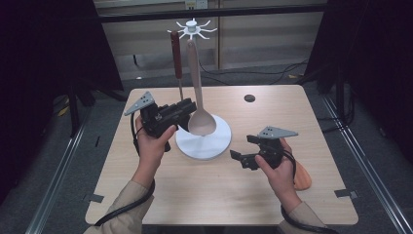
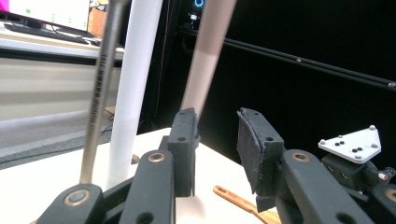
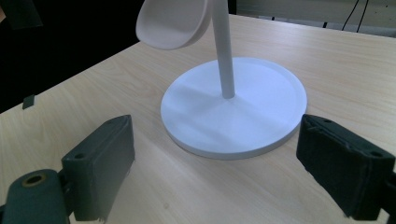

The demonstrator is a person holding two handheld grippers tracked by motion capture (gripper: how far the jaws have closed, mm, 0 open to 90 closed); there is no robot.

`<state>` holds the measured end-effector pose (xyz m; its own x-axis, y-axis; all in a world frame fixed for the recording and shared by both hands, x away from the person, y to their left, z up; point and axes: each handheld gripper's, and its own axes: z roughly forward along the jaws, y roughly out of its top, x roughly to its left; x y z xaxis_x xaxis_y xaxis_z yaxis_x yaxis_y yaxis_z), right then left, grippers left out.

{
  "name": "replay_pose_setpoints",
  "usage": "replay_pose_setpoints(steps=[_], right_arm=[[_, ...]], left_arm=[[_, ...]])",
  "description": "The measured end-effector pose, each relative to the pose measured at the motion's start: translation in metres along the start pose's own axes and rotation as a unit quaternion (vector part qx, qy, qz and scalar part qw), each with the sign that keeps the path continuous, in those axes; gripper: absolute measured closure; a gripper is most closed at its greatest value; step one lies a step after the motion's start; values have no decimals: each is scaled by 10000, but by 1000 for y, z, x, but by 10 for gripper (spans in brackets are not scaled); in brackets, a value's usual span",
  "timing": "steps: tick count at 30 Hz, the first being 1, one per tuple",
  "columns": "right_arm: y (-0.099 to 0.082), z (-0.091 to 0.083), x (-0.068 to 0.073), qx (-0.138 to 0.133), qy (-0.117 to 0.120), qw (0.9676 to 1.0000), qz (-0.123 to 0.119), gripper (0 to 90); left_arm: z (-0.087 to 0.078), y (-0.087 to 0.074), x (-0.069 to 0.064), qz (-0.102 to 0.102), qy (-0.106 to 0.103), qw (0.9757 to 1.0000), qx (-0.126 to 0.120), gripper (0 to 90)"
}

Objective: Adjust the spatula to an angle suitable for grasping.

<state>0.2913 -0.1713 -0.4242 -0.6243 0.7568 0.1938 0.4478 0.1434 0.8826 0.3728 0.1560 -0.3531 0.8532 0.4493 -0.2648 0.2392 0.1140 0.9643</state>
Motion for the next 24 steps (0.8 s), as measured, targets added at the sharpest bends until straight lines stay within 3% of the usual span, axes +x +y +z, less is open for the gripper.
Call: replay_pose_setpoints(steps=[7, 12, 20, 24], right_arm=[[0, 0, 0, -8, -10, 10000, -6, 112], [0, 0, 0, -2, -11, 10000, 5, 112], [0, 0, 0, -9, -26, 10000, -6, 112], [1, -1, 0, -35, -45, 10000, -10, 111]], left_arm=[[-5, 8, -6, 337, 65, 9992, -218, 769], [-7, 18, -16, 682, 163, 9961, -540, 868], [0, 32, -27, 827, 172, 9928, -844, 900], [6, 37, -32, 803, 184, 9918, -980, 900]])
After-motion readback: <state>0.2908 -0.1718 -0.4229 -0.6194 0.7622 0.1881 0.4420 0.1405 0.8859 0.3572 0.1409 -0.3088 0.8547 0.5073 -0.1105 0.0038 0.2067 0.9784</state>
